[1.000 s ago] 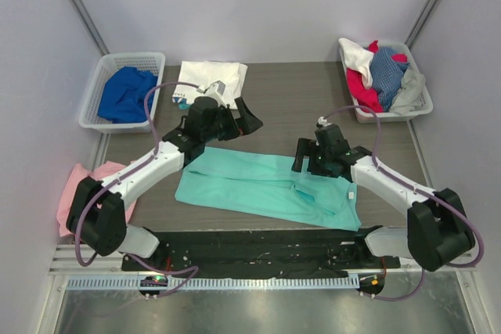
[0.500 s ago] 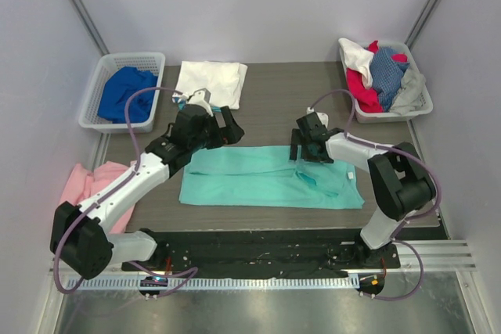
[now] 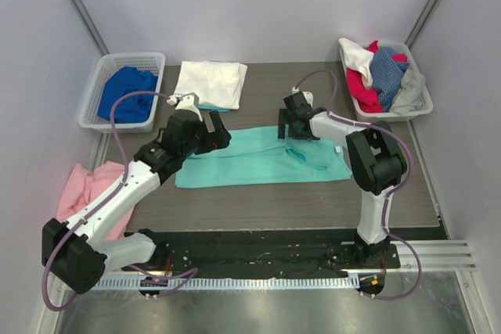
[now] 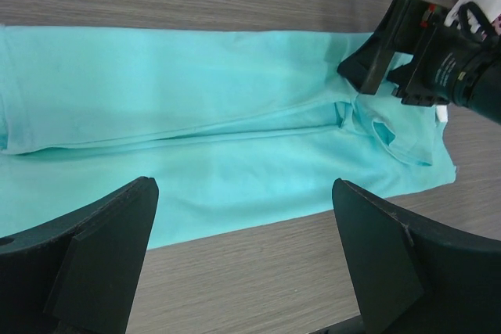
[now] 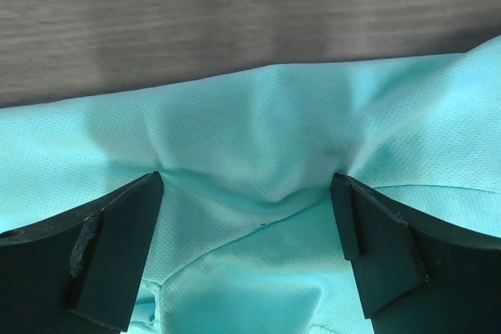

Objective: Fold and stack the t-shirts
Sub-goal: Fold the tshirt

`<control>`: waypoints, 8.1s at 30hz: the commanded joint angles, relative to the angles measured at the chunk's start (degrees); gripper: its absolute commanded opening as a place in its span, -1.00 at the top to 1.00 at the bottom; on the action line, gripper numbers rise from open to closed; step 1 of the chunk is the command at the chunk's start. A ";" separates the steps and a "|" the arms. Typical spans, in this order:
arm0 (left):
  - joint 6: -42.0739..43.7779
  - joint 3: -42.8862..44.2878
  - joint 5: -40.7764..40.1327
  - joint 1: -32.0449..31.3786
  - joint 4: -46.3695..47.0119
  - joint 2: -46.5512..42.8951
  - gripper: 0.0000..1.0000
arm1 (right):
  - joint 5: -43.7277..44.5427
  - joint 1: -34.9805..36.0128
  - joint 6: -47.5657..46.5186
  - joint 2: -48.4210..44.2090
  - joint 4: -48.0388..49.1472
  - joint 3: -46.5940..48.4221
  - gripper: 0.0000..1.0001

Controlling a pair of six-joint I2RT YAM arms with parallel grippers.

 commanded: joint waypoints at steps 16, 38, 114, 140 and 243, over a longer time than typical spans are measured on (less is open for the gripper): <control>0.29 -1.54 -1.00 0.35 -0.26 -2.02 -0.99 | -26.71 0.06 1.07 -15.55 5.74 -8.65 -0.98; 7.40 9.69 3.20 0.79 2.99 9.12 -0.99 | -17.18 0.85 4.58 -34.34 -3.46 -12.00 -0.99; -38.95 81.05 26.26 9.58 36.82 93.78 0.99 | 2.01 0.41 9.95 -55.81 -18.15 -16.74 -0.99; 9.57 83.36 16.34 8.52 2.04 73.58 -0.99 | -4.32 0.50 12.42 -50.36 -8.66 -26.94 -0.99; -5.60 -9.98 1.20 -28.91 6.24 19.43 -0.99 | 5.09 10.52 33.05 -53.51 -29.05 -30.35 -0.88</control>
